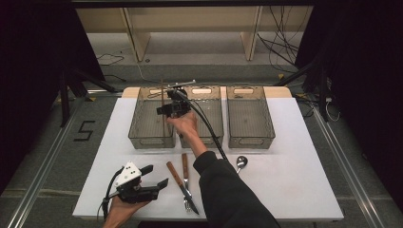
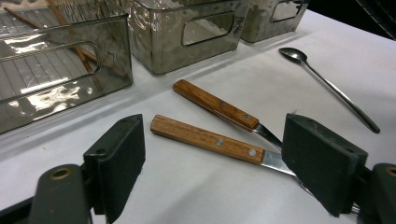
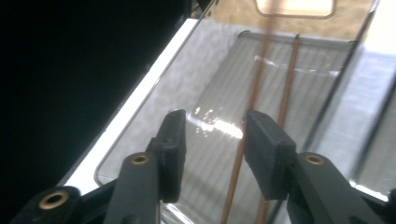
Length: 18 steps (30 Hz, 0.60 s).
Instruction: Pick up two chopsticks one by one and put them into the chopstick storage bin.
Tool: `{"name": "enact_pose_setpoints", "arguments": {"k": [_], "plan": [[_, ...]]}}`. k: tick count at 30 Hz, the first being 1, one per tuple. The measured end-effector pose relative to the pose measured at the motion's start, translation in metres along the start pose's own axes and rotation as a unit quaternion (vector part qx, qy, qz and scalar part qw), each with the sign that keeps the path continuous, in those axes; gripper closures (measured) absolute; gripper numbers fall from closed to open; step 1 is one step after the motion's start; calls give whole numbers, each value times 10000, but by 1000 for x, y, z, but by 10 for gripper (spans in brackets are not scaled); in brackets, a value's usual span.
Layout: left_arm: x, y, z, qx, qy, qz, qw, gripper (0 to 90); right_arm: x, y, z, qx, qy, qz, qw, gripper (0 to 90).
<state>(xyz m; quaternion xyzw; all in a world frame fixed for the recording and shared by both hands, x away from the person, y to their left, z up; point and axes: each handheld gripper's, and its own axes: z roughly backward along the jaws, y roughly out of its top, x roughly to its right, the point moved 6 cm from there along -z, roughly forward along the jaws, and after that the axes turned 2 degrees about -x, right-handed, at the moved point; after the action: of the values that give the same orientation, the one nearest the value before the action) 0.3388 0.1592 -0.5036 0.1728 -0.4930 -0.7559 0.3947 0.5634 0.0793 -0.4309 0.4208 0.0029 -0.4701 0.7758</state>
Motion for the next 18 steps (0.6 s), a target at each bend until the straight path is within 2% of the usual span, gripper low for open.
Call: {"name": "enact_pose_setpoints", "arguments": {"k": [1,9,15,18], "plan": [[0,0,0,-9,-3,-6,10000,214,-1,2,5,34,100,-19,9999,551],[0,0,0,-11,5,24,10000,214,-6,7,32,171,261,232,9992,455],[-1,-1,-1,-19,2,29,10000,214,-7,2,66,235,380,617,9971,403],[-2,-1,0,-47,-5,47,10000,214,-4,-5,83,218,344,839,9956,391]]}}
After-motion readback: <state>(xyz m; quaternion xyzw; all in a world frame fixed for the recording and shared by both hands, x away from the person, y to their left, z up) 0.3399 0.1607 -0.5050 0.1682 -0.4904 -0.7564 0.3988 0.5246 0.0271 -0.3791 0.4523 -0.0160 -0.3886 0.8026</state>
